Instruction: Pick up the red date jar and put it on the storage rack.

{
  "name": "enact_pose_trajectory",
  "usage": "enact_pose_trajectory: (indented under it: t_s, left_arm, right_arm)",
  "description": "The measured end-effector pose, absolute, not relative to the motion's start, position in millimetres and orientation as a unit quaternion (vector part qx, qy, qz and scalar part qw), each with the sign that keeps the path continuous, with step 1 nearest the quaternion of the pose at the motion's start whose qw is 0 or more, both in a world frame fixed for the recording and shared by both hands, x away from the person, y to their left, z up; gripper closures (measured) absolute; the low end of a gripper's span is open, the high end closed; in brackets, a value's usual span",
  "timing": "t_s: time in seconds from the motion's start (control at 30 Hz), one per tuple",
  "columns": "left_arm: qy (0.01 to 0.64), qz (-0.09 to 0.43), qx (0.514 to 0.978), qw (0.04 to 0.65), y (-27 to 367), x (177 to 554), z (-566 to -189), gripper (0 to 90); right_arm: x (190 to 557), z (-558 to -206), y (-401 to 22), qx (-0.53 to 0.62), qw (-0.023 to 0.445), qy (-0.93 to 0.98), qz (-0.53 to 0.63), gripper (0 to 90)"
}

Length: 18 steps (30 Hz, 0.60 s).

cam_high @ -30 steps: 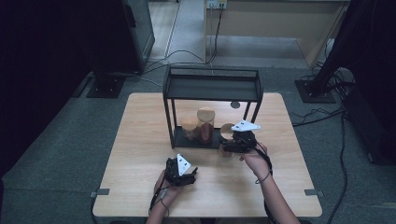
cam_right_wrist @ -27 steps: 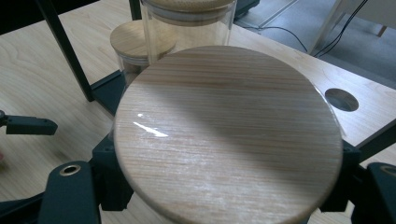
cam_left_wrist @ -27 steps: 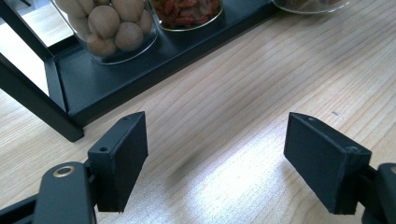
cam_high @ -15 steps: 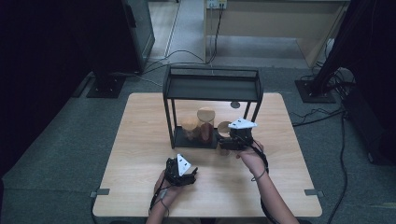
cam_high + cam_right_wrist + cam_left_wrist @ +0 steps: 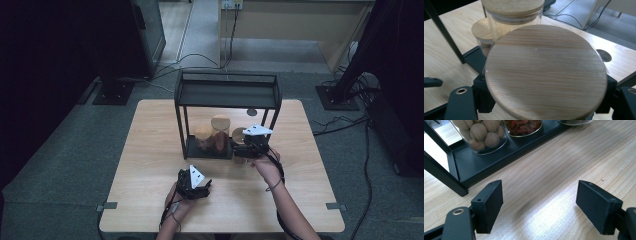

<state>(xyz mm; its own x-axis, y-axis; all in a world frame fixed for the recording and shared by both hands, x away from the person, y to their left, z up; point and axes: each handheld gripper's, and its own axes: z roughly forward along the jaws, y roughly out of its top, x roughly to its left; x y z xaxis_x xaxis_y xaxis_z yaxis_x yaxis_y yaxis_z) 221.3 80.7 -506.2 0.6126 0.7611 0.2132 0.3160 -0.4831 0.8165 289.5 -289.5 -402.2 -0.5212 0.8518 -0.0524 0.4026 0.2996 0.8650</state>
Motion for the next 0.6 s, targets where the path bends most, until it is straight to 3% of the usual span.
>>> enact_pose_trajectory:
  t_s: [0.6]
  left_arm:
    - [0.332,0.286,0.812,0.386,81.5,221.8,-506.0,21.7]
  right_arm:
    - [301.0,-405.5,-285.3,0.439,0.277,0.742,0.425,24.8]
